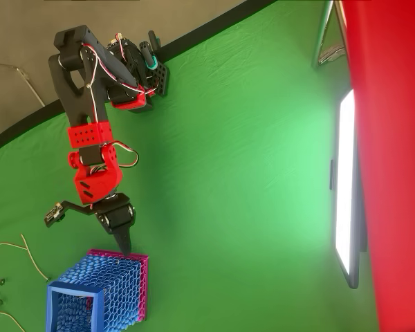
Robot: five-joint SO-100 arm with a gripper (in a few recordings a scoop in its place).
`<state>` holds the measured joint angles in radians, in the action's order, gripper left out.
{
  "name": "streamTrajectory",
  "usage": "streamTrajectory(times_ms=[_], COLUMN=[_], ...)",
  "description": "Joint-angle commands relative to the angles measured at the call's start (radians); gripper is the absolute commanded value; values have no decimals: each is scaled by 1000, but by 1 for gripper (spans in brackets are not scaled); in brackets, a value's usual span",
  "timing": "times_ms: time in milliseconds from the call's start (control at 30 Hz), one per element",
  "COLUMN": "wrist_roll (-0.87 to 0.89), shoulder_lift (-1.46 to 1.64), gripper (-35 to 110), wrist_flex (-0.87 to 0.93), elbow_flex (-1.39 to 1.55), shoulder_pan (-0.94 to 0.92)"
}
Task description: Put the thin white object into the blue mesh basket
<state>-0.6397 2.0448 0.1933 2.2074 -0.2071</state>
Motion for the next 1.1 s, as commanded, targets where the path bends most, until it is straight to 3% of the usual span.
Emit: streamTrajectory(times_ms=[0,367,700,1067], wrist_roll=[75,357,465,546], shoulder_lift=[107,492,868,1039], gripper=[1,0,0,1], wrist_flex=[-17,12,8,187], elbow_flex=[71,477,831,876], shoulder_pan=[40,189,213,210])
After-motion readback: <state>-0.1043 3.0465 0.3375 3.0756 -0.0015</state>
